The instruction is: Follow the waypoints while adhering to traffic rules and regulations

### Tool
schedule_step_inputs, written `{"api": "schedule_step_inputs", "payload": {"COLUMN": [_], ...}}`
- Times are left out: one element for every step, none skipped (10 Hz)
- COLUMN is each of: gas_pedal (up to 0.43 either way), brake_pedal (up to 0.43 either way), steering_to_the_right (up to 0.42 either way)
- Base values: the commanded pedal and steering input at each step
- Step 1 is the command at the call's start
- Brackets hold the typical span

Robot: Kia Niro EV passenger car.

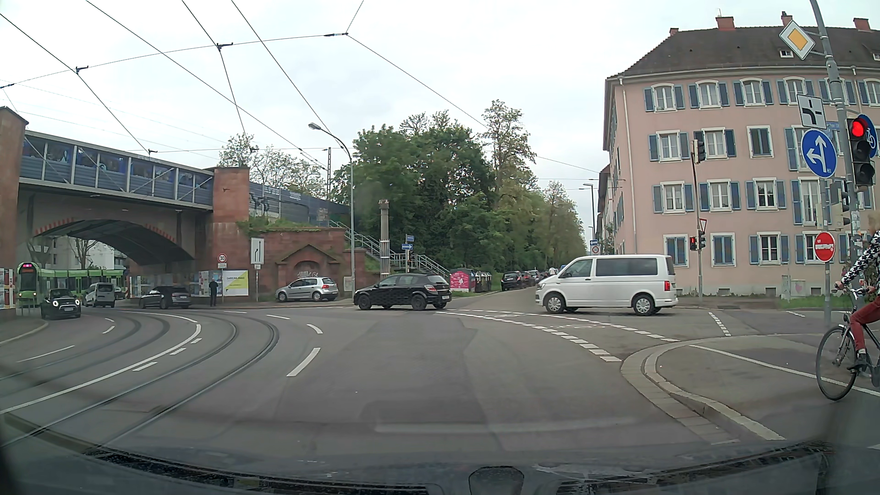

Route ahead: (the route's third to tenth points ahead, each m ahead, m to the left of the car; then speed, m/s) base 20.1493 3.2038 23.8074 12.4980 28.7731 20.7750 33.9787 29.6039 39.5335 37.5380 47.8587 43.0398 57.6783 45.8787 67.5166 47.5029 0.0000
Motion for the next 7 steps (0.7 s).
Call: {"api": "schedule_step_inputs", "payload": {"gas_pedal": [0.0, 0.0, 0.0, 0.0, 0.0, 0.0, 0.0], "brake_pedal": [0.244, 0.244, 0.244, 0.244, 0.244, 0.244, 0.244], "steering_to_the_right": [-0.008, -0.008, -0.008, -0.008, -0.008, -0.008, -0.008]}}
